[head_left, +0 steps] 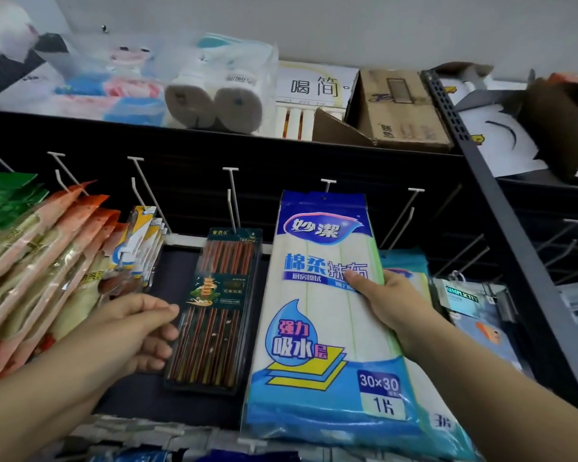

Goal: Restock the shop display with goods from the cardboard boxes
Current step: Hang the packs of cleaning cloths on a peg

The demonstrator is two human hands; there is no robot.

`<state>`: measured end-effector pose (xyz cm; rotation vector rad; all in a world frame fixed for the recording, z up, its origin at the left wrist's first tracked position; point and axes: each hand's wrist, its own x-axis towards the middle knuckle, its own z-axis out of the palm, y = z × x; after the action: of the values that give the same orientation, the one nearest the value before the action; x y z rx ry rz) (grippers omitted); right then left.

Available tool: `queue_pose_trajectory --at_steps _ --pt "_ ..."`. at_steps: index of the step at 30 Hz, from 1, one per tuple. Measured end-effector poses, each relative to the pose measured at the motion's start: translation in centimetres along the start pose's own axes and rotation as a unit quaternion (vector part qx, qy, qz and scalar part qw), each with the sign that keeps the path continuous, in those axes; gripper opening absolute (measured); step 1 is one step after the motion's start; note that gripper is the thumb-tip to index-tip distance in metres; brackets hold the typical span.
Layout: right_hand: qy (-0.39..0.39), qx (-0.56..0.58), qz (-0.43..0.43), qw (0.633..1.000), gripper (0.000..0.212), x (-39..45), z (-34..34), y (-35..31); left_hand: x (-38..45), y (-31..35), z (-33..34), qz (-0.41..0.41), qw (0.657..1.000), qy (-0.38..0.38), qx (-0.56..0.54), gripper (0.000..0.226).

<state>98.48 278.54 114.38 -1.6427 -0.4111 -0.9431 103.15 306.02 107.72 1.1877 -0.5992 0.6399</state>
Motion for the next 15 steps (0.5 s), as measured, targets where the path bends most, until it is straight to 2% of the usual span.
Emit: queue_pose_trajectory --at_steps 15 --pt "0.005 0.002 0.031 0.999 0.031 0.9 0.3 2.4 -0.1 -0.2 -1.2 0.001 1.0 0.011 0.008 0.014"
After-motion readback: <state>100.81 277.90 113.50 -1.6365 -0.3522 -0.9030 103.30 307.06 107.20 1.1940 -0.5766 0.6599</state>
